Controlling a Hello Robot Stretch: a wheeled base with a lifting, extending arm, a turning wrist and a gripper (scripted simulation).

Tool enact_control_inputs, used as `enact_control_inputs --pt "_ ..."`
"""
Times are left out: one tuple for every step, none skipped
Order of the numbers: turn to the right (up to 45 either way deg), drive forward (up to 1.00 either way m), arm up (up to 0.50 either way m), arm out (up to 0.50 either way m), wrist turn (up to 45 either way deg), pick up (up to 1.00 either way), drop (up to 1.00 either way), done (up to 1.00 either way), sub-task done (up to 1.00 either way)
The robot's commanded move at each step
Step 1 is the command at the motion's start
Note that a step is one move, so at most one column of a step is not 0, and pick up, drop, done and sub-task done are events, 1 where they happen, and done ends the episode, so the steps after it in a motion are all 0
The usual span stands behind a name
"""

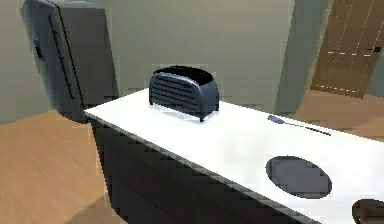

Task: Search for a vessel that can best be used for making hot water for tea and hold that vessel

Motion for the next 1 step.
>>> enact_control_inputs --pt "45.0 0.0 0.0 0.0 0.0 0.0 0.0 0.0 0.0"
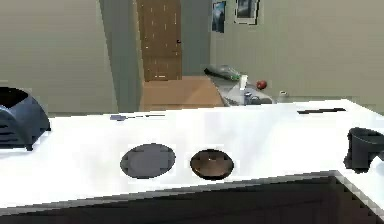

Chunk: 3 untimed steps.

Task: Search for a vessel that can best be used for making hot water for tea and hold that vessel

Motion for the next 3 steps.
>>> enact_control_inputs --pt "45.0 0.0 0.0 0.0 0.0 0.0 0.0 0.0 0.0" --pt "6.0 0.0 0.0 0.0 0.0 0.0 0.0 0.0 0.0" --pt "0.0 0.4 0.0 0.0 0.0 0.0 0.0 0.0 0.0"
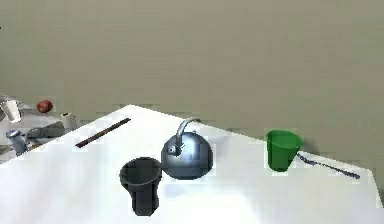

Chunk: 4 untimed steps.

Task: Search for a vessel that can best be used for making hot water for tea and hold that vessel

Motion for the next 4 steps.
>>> enact_control_inputs --pt "-45.0 0.0 0.0 0.0 0.0 0.0 0.0 0.0 0.0" --pt "-42.0 0.0 0.0 0.0 0.0 0.0 0.0 0.0 0.0" --pt "0.0 0.0 0.5 0.0 0.0 0.0 0.0 0.0 0.0" --pt "0.0 0.0 0.38 0.0 0.0 0.0 0.0 0.0 0.0"
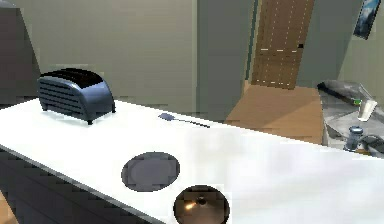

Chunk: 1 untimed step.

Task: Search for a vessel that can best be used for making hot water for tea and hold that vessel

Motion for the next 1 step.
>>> enact_control_inputs --pt "0.0 0.0 0.0 0.26 0.0 0.0 0.0 0.0 0.0"
